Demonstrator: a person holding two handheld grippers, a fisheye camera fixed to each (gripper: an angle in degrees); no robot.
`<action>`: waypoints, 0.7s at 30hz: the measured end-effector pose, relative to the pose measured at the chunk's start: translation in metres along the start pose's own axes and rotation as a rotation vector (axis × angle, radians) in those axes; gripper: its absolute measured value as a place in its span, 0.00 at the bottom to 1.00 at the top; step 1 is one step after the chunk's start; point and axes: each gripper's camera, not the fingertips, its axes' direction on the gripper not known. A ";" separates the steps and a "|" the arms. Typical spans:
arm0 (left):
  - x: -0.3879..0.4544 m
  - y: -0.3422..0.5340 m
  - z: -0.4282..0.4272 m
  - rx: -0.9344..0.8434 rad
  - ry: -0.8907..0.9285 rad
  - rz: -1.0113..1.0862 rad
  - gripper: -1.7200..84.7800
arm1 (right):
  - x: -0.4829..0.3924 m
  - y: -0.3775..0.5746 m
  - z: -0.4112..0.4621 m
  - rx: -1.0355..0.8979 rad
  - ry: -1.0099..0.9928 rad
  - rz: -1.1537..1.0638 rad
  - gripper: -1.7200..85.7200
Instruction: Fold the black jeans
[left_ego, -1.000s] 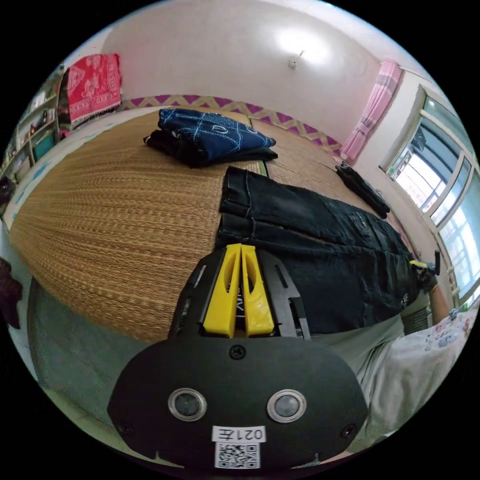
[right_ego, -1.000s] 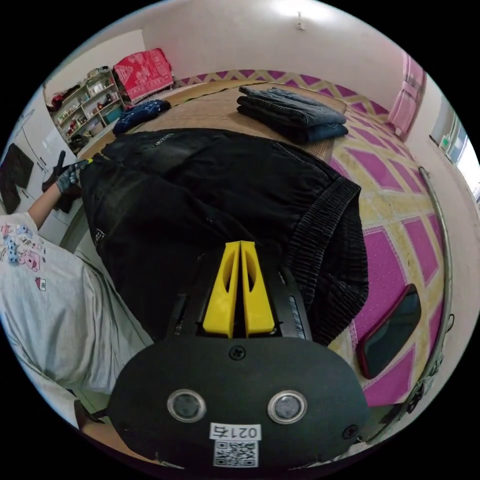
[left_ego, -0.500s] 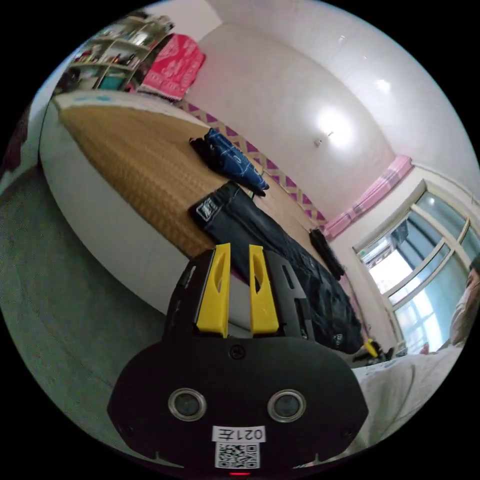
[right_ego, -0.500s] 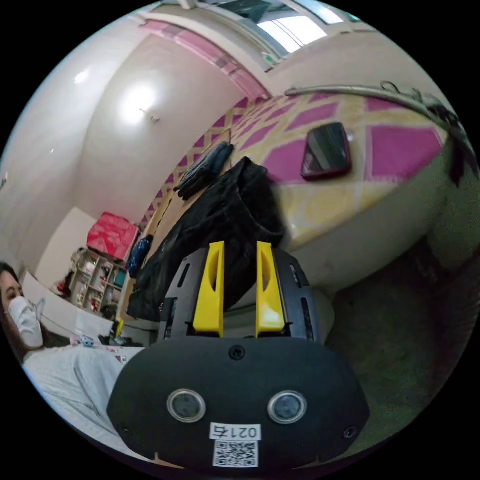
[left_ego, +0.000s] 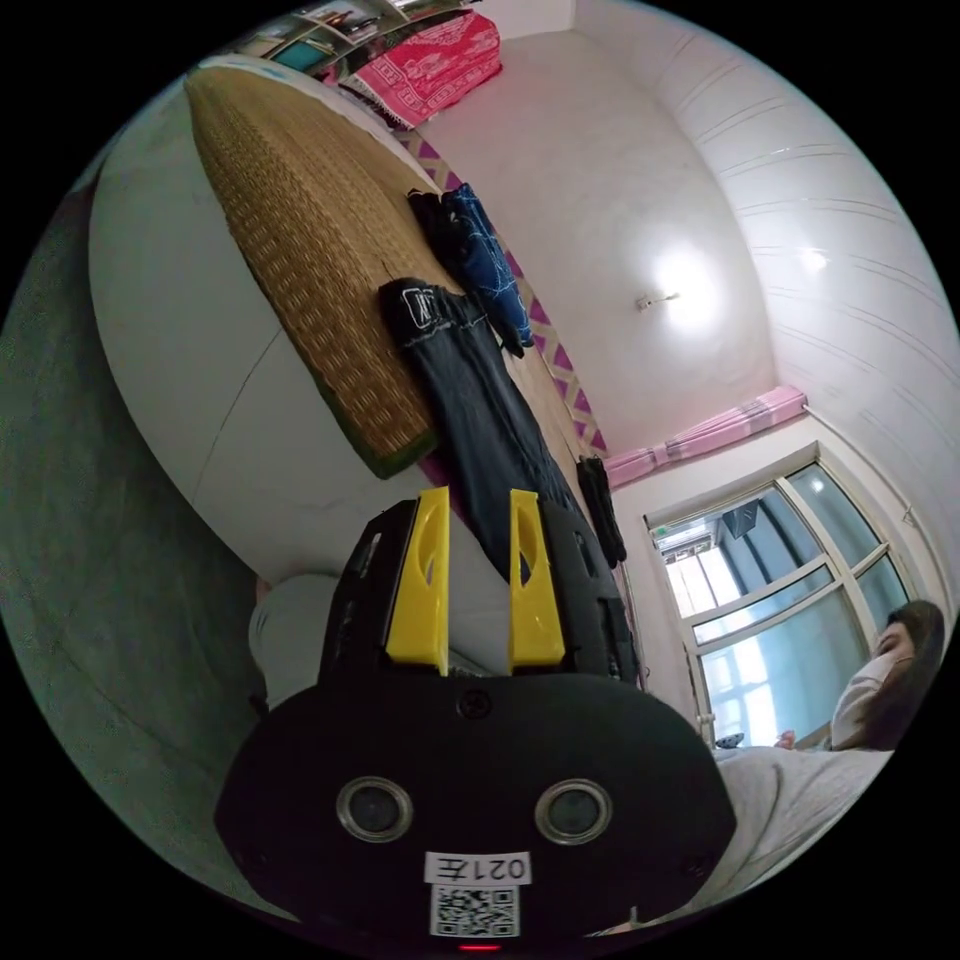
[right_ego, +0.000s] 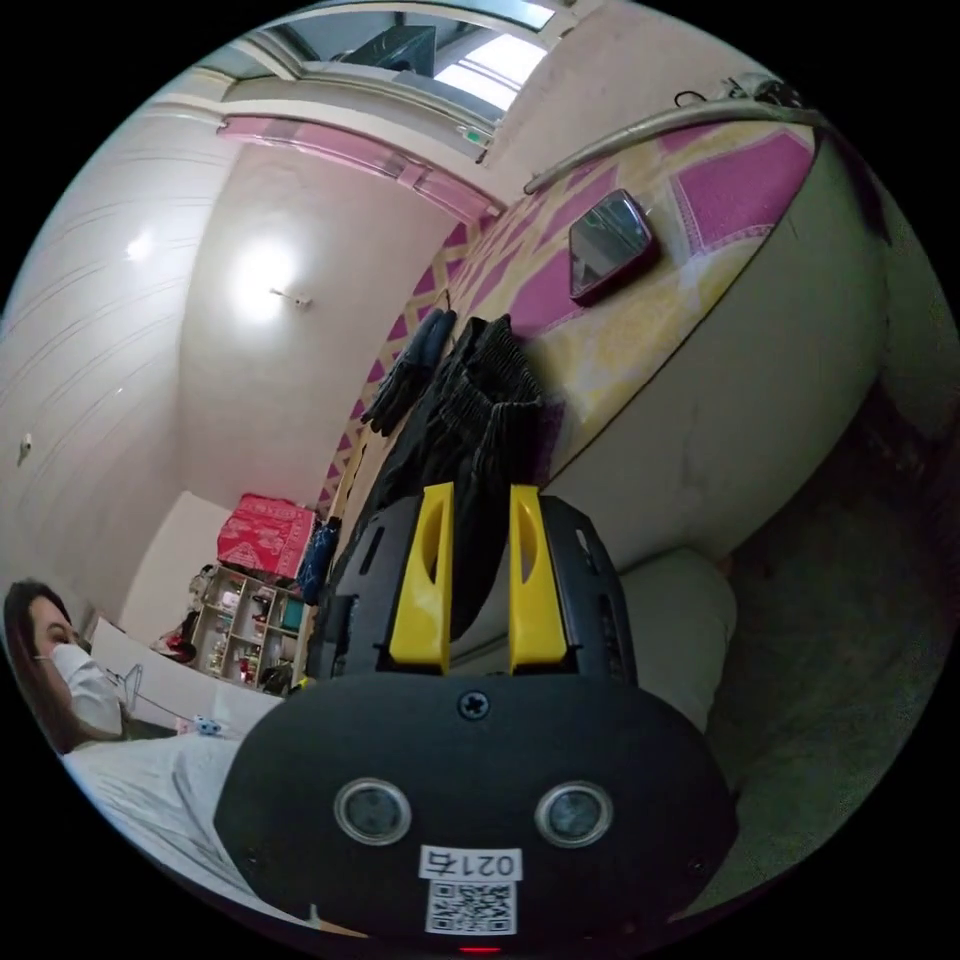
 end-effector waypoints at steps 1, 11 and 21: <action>0.000 -0.001 0.000 0.001 -0.004 0.001 0.12 | 0.009 0.000 0.003 -0.007 -0.015 0.023 0.10; -0.005 -0.019 0.017 0.015 0.028 -0.024 0.12 | 0.028 -0.001 0.002 -0.032 -0.110 0.080 0.11; 0.001 -0.037 0.043 -0.026 0.079 -0.012 0.01 | 0.015 0.006 0.034 -0.168 -0.201 0.075 0.05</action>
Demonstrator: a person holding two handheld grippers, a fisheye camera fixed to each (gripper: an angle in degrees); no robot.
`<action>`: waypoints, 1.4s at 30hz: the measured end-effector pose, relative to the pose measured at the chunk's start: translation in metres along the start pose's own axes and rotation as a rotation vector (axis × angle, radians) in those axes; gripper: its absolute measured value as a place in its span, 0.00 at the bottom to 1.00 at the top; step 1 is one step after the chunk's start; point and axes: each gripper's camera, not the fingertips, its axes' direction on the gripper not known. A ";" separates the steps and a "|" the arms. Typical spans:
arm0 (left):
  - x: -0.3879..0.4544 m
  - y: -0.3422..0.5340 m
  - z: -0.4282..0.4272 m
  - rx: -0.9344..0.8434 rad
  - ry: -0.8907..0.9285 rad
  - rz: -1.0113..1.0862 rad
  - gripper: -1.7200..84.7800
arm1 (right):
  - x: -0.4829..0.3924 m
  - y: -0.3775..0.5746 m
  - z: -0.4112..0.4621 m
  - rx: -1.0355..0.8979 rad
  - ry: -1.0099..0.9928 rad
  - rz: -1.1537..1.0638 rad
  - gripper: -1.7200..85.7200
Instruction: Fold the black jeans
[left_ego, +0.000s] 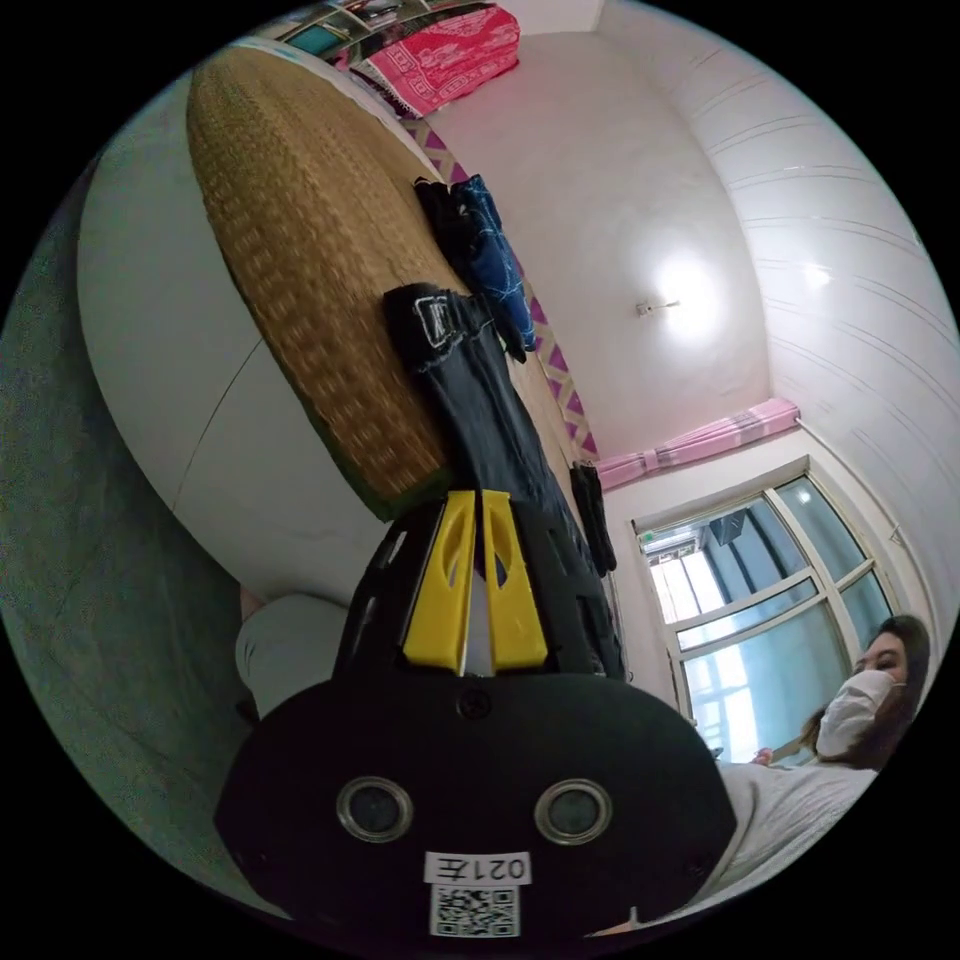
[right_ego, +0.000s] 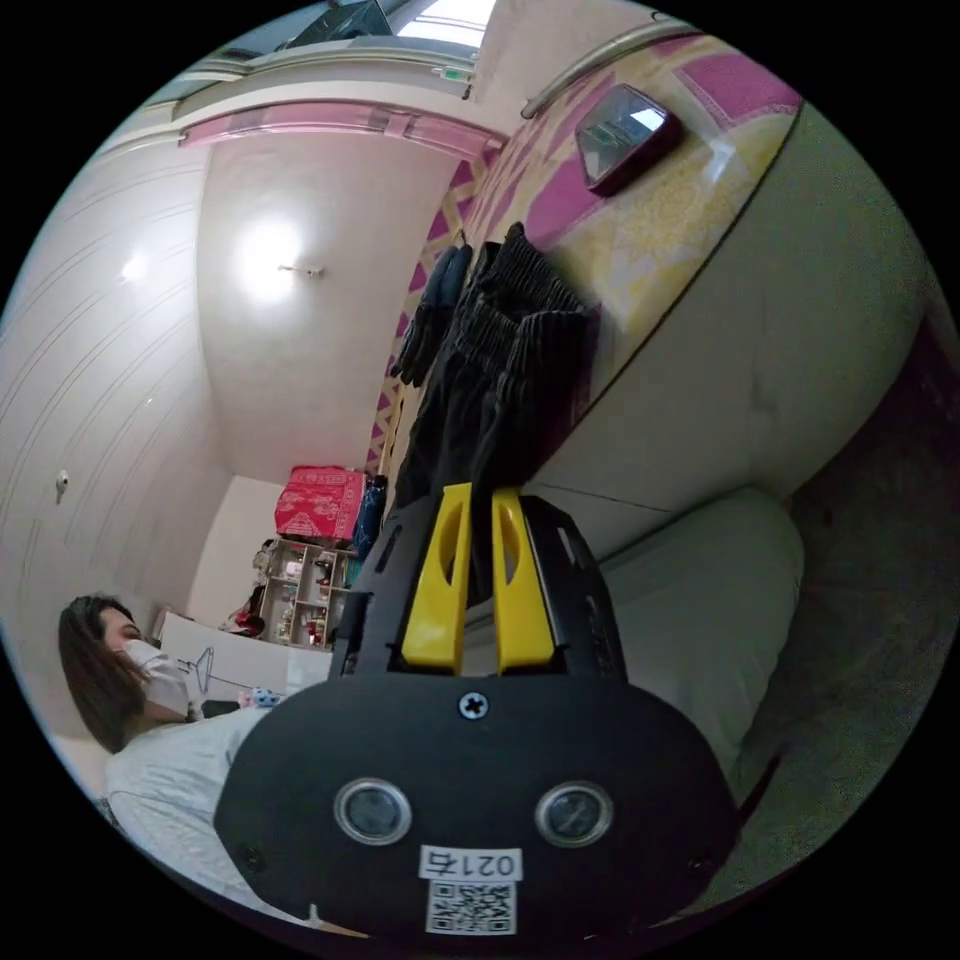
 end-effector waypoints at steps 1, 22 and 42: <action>0.004 -0.002 0.001 -0.004 0.007 0.008 0.01 | -0.005 -0.003 0.000 -0.006 -0.026 -0.004 0.04; 0.093 -0.194 0.282 -0.373 -0.328 0.200 0.03 | -0.112 -0.236 0.239 -0.099 0.297 -0.221 0.11; 0.018 -0.167 0.278 -0.166 -0.451 0.177 0.09 | -0.231 0.097 0.475 -0.807 0.396 -1.250 0.08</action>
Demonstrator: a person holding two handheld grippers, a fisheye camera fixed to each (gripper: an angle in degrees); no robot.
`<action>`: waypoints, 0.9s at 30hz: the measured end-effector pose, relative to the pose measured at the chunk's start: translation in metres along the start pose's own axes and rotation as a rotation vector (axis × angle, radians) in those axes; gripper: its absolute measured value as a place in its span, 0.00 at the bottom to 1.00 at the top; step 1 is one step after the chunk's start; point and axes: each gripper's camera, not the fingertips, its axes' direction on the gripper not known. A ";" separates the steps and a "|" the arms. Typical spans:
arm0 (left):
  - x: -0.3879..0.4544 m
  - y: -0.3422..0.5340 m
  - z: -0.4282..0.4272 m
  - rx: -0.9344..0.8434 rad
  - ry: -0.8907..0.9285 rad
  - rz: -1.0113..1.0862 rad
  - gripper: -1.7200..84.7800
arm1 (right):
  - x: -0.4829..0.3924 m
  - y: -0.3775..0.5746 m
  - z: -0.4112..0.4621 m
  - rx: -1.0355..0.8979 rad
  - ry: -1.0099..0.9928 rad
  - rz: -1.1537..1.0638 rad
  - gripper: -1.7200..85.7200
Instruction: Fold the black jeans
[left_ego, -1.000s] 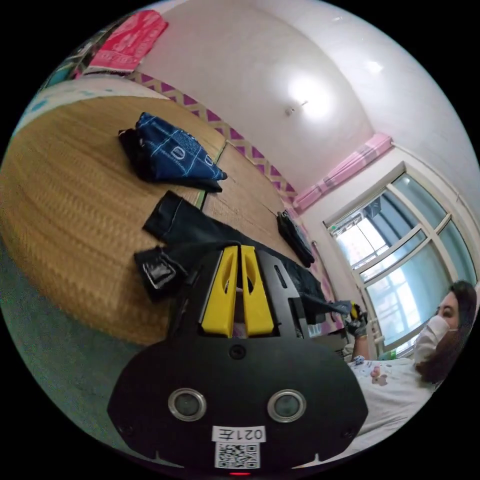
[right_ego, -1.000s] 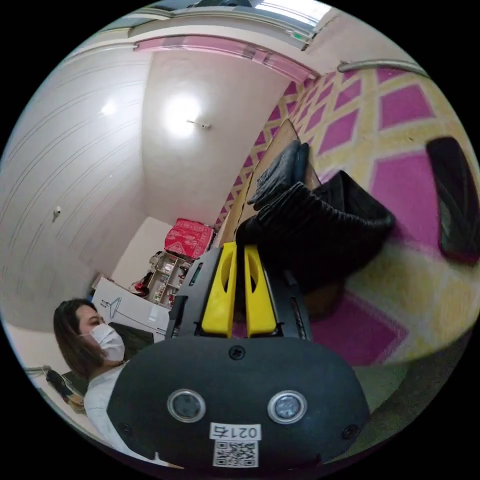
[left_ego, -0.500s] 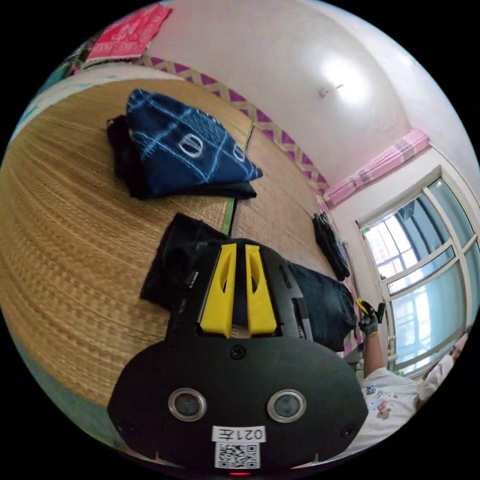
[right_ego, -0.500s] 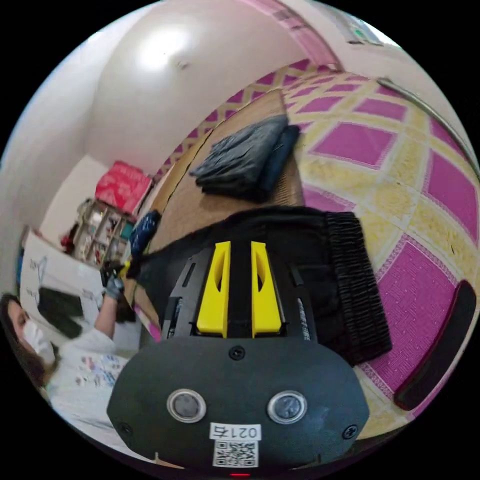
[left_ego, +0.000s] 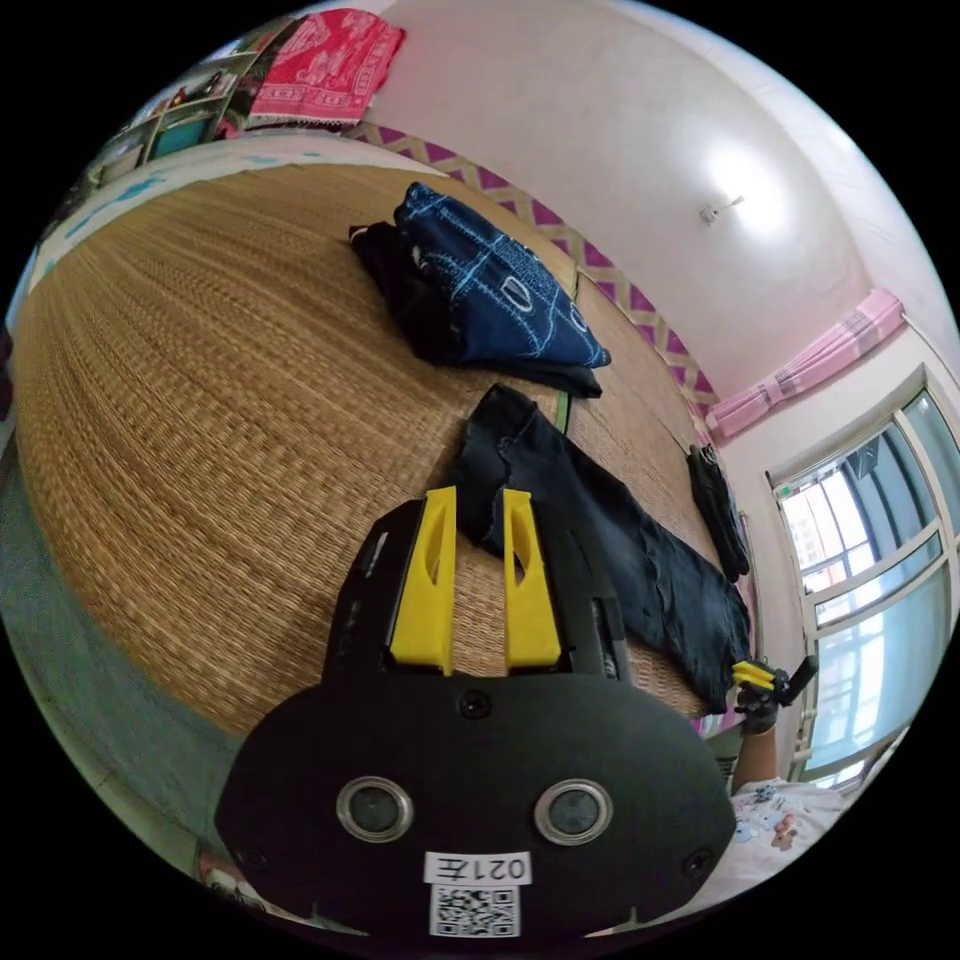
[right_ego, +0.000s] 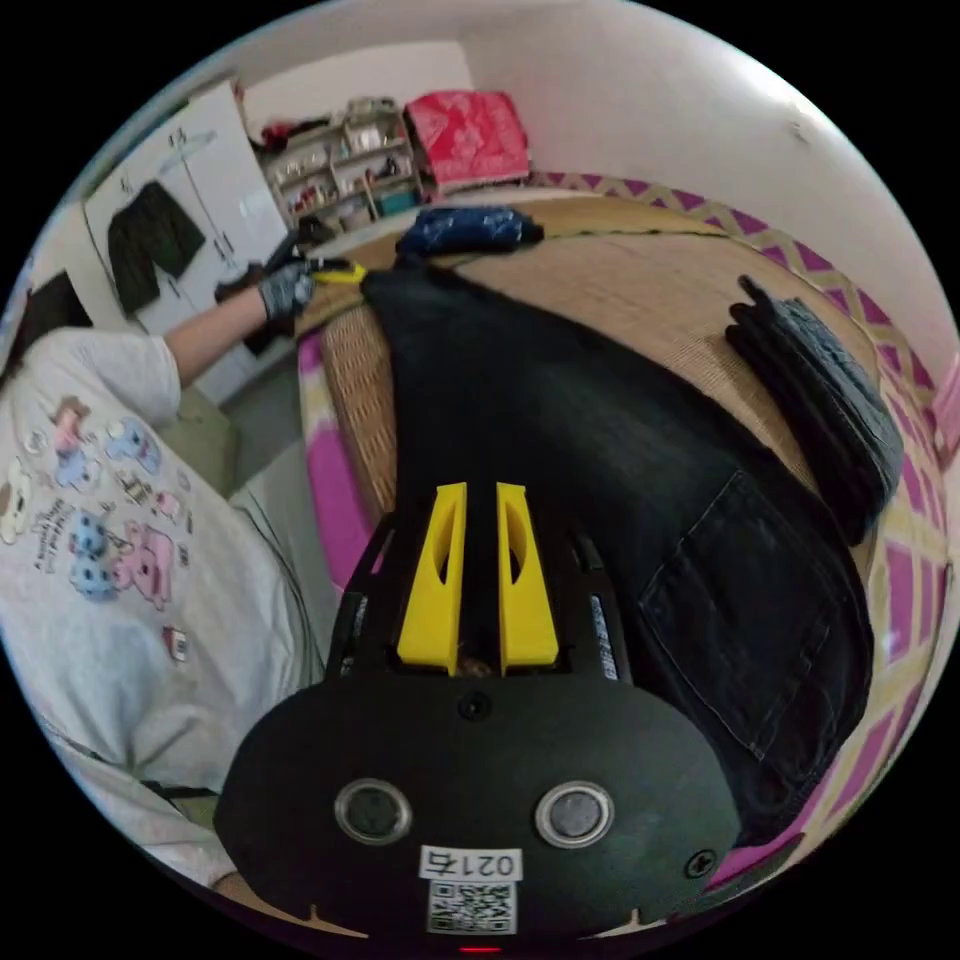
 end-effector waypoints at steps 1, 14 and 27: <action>-0.001 0.000 0.003 0.000 -0.003 -0.004 0.09 | -0.004 0.002 0.014 -0.037 0.031 -0.001 0.08; -0.020 0.028 0.069 -0.012 0.244 -0.267 0.14 | 0.005 0.032 0.009 0.079 -0.052 0.183 0.06; 0.015 0.063 0.138 0.128 0.277 -0.251 0.05 | 0.016 0.099 -0.038 0.247 -0.143 0.324 0.07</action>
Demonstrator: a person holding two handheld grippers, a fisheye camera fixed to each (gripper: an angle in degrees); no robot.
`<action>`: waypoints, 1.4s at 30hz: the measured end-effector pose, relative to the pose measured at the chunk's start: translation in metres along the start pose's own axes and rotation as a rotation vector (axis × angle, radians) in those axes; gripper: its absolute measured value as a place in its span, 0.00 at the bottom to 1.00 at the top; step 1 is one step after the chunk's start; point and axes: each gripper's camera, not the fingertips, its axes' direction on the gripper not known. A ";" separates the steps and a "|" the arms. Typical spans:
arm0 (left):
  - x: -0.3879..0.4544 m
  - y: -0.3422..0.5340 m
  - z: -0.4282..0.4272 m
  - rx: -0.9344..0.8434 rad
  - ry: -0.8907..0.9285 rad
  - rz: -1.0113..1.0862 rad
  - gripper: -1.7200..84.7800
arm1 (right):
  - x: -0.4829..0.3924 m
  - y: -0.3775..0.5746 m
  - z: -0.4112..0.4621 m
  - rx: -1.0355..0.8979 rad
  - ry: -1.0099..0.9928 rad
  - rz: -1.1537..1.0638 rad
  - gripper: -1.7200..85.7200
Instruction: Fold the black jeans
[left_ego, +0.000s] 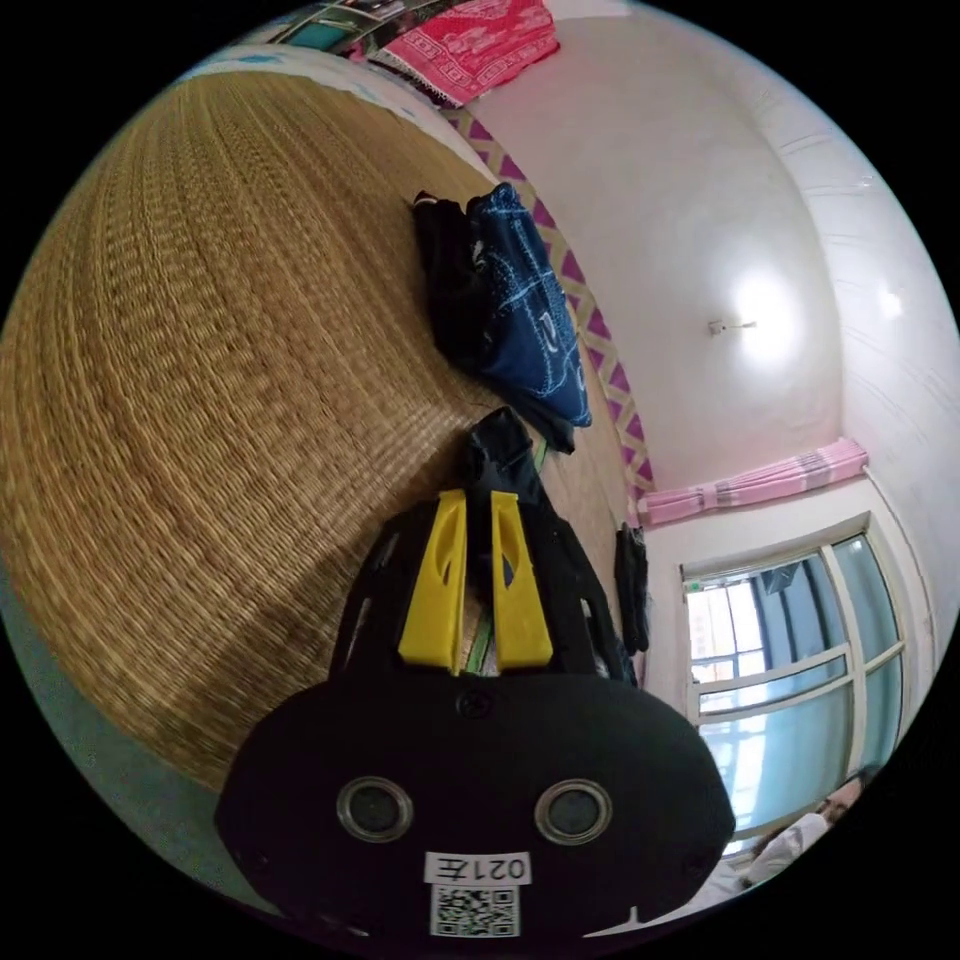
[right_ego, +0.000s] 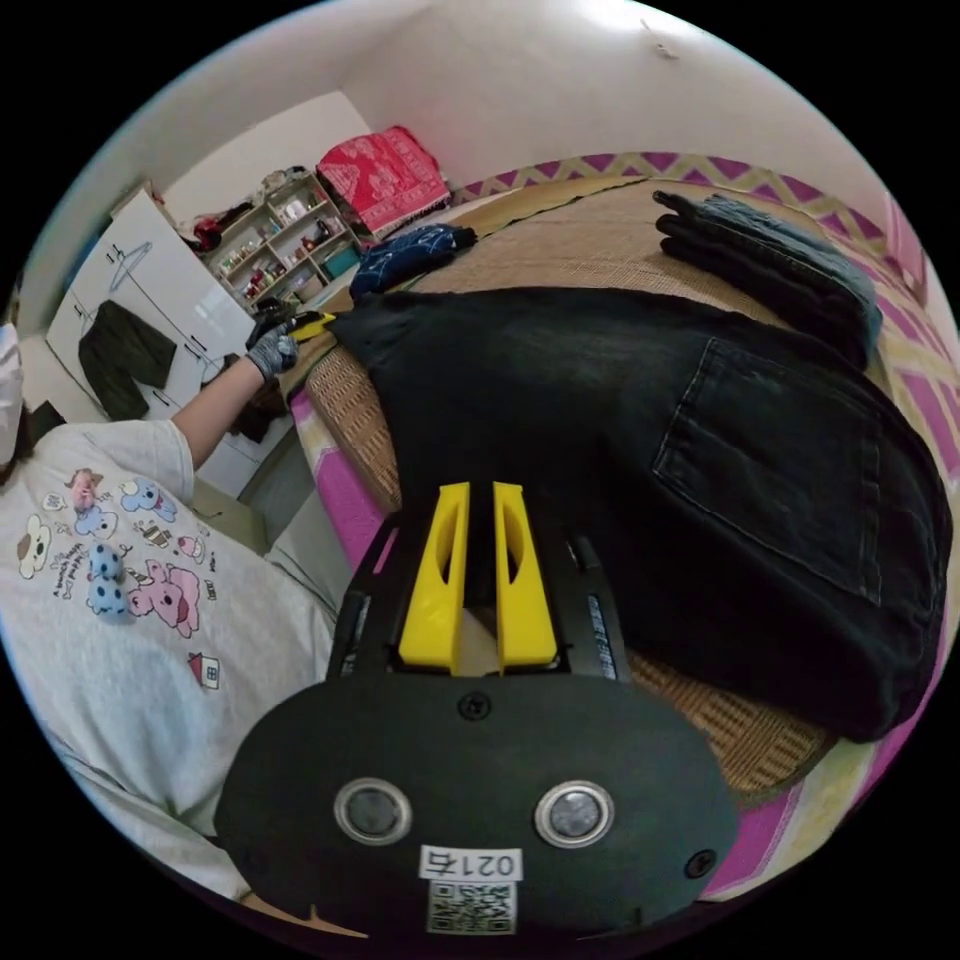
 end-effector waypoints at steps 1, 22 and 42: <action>0.007 0.004 0.001 0.007 -0.002 0.020 0.05 | 0.002 0.010 -0.014 0.037 -0.005 0.016 0.07; 0.320 0.474 0.377 -0.467 -0.026 0.974 0.05 | 0.063 0.174 -0.146 0.333 -0.033 0.263 0.03; 0.259 0.508 0.379 -0.510 0.293 0.975 0.01 | 0.235 0.232 -0.251 0.699 0.051 0.929 0.18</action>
